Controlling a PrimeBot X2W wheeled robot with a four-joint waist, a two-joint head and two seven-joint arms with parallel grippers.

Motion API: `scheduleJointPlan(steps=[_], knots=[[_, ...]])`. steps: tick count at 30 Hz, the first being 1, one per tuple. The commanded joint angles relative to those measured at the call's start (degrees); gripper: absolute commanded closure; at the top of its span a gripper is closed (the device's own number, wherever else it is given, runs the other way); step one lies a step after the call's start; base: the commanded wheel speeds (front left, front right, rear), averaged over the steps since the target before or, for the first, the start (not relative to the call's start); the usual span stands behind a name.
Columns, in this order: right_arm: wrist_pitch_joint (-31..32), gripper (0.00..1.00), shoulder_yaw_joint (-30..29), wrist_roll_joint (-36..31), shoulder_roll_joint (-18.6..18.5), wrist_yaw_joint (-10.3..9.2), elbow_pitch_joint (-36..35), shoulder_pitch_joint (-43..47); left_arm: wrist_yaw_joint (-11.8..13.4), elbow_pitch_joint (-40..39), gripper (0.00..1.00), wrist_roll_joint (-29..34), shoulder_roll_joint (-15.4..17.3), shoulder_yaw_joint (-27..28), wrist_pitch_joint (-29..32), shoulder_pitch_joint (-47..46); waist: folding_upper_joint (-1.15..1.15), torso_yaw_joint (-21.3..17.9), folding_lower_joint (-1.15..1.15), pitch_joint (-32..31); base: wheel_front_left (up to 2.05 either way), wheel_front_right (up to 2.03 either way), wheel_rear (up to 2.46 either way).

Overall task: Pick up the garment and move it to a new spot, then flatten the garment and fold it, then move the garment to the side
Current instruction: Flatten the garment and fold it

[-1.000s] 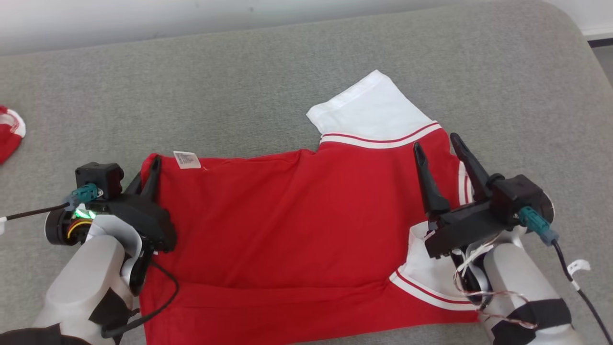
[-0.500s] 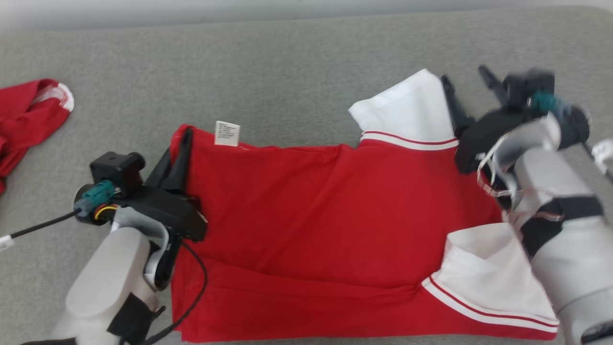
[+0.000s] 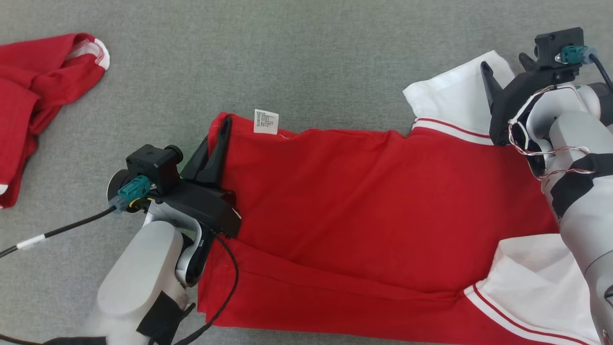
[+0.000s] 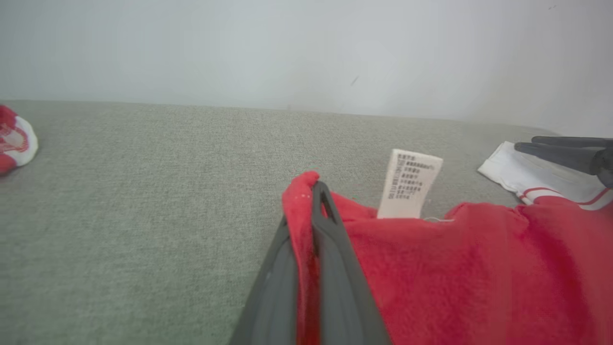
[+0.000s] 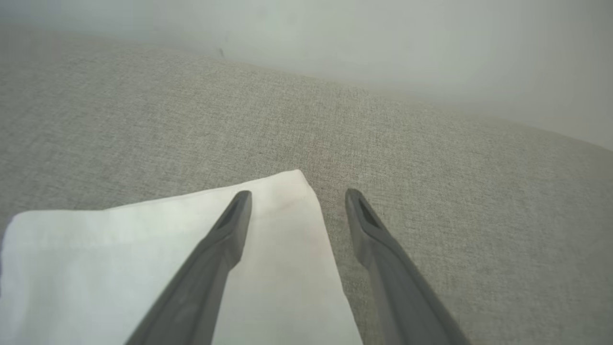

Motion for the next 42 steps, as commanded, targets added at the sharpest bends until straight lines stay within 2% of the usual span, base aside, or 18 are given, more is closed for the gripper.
scheduleJointPlan(steps=[1,7,9,14,19,24,28,34,38,42], knots=[[0.0,0.00,0.0,0.7,-0.2,0.08,1.0,-0.9,0.0,-0.5,1.00,0.6,-0.4,0.1,-0.2,0.9,0.00,1.0,-0.01,1.1,0.00,0.00,0.00],[0.6,0.00,0.4,0.7,-0.3,0.08,3.6,-2.1,-0.1,-1.5,1.00,1.2,-1.1,-0.1,-0.2,0.9,0.00,1.3,-0.01,1.8,0.00,0.00,0.00],[1.2,1.00,0.4,1.0,-0.3,0.08,4.3,-2.5,-0.1,-1.8,1.00,1.5,-1.2,0.0,-0.2,0.7,0.00,1.5,-0.01,2.2,0.00,0.00,0.00],[0.0,1.00,0.5,1.2,-0.4,0.07,5.0,-4.3,-0.1,-2.4,1.00,1.7,-0.8,0.3,-0.2,0.4,0.00,1.2,-0.01,3.0,0.00,0.00,0.00],[-6.2,1.00,-0.6,1.7,-1.2,0.08,4.9,-5.4,0.0,-1.7,1.00,1.1,-0.1,1.2,-0.2,0.8,0.00,0.3,-0.01,1.3,0.00,0.00,0.00],[-12.9,1.00,-0.5,3.7,-0.6,0.08,3.8,-1.2,0.0,-1.0,1.00,0.5,0.1,2.2,-0.2,2.8,0.00,-1.0,-0.01,-2.2,0.00,0.00,0.00],[-15.4,1.00,0.8,7.0,-0.5,0.08,0.4,4.2,0.0,-1.0,1.00,0.3,0.4,3.1,-0.2,4.9,0.00,-2.3,-0.01,-4.4,0.00,0.00,0.00],[-16.8,1.00,1.7,13.8,-3.0,0.08,-9.6,14.4,0.0,-1.4,1.00,0.0,1.0,5.0,-0.2,8.2,0.00,-3.9,-0.01,-7.3,0.00,0.00,0.00],[-16.7,1.00,0.1,17.9,-5.0,0.08,-20.9,22.7,0.0,-1.6,1.00,-0.1,1.2,6.3,-0.2,10.2,0.00,-4.7,-0.01,-9.4,0.00,0.00,0.00],[-16.7,1.00,-4.0,20.6,-5.6,0.08,-32.5,31.8,0.0,-1.7,1.00,-0.3,1.4,7.0,-0.2,12.3,0.00,-5.3,-0.01,-11.5,0.00,0.00,0.00]])
